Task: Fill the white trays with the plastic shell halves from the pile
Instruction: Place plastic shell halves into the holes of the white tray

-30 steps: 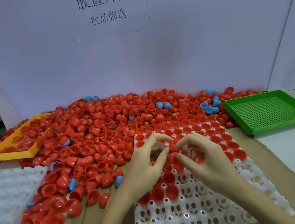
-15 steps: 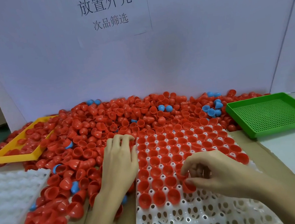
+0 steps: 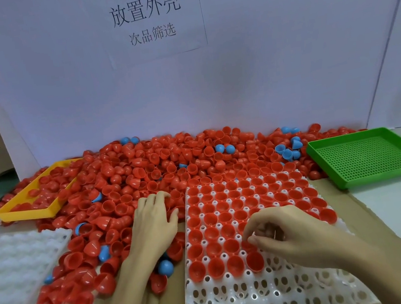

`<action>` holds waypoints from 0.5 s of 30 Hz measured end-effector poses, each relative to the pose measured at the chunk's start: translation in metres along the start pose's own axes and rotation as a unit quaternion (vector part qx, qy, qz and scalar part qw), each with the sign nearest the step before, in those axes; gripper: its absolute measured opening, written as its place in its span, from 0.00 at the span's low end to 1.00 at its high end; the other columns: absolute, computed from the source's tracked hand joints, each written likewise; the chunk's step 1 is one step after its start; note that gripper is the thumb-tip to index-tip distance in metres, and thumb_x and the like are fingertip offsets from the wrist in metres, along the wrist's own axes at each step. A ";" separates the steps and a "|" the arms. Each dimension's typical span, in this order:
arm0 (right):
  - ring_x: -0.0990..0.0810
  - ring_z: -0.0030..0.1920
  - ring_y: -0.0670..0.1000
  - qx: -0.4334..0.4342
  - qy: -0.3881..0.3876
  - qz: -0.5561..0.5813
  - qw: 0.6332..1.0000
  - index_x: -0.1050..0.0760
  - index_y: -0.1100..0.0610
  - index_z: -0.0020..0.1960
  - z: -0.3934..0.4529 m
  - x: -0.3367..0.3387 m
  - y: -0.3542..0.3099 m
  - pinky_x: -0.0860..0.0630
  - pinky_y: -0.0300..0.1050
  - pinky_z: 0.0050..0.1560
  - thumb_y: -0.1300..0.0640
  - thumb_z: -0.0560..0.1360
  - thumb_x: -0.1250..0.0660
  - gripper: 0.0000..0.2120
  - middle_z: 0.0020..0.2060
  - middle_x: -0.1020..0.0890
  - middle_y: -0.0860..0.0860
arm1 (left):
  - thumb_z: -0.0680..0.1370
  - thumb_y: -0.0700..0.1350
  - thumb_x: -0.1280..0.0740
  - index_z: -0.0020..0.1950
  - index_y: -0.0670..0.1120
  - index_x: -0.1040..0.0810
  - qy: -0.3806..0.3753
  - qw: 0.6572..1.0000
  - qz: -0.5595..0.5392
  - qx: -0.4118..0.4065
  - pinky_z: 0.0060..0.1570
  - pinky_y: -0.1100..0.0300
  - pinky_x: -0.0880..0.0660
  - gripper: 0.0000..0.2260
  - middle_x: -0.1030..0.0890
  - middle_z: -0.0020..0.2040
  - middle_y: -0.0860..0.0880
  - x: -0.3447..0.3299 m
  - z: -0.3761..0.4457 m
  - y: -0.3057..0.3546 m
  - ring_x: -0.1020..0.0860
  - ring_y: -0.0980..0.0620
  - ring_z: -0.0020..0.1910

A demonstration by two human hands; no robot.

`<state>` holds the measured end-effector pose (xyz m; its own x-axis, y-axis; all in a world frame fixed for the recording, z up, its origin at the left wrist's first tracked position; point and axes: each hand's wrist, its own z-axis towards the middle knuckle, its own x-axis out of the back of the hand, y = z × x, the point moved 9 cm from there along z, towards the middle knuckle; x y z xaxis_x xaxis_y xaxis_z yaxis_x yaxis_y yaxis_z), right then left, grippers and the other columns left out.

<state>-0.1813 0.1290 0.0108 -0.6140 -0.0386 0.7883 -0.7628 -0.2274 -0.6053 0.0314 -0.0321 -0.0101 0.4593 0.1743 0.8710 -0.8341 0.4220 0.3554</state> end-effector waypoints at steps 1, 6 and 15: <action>0.20 0.41 0.45 -0.002 0.002 -0.002 1.000 0.17 0.42 0.53 0.000 0.000 0.000 0.26 0.35 0.39 0.48 0.83 0.32 0.05 0.41 0.18 0.42 | 0.82 0.48 0.31 0.68 0.47 0.25 0.009 1.000 -0.004 0.000 0.66 0.53 0.31 0.15 0.22 0.61 0.50 0.002 0.000 -0.001 0.28 0.49 0.63; 0.19 0.41 0.46 -0.009 0.006 -0.003 1.000 0.17 0.43 0.54 0.001 -0.001 0.003 0.24 0.37 0.40 0.50 0.83 0.33 0.06 0.41 0.17 0.43 | 0.80 0.45 0.27 0.59 0.47 0.21 0.045 0.998 -0.048 -0.013 0.57 0.58 0.28 0.09 0.19 0.54 0.51 0.014 -0.001 0.001 0.27 0.51 0.56; 0.19 0.39 0.46 -0.006 0.043 0.019 0.999 0.19 0.43 0.57 0.002 0.003 0.001 0.26 0.36 0.38 0.52 0.83 0.33 0.06 0.40 0.18 0.42 | 0.79 0.46 0.25 0.64 0.54 0.21 0.052 0.949 -0.244 -0.194 0.56 0.67 0.23 0.15 0.19 0.57 0.62 0.034 -0.023 0.072 0.19 0.61 0.55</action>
<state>-0.1833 0.1265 0.0126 -0.6573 0.0374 0.7527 -0.7408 -0.2155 -0.6362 -0.0059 0.0249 0.0377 0.8057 -0.0480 0.5904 -0.3487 0.7672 0.5383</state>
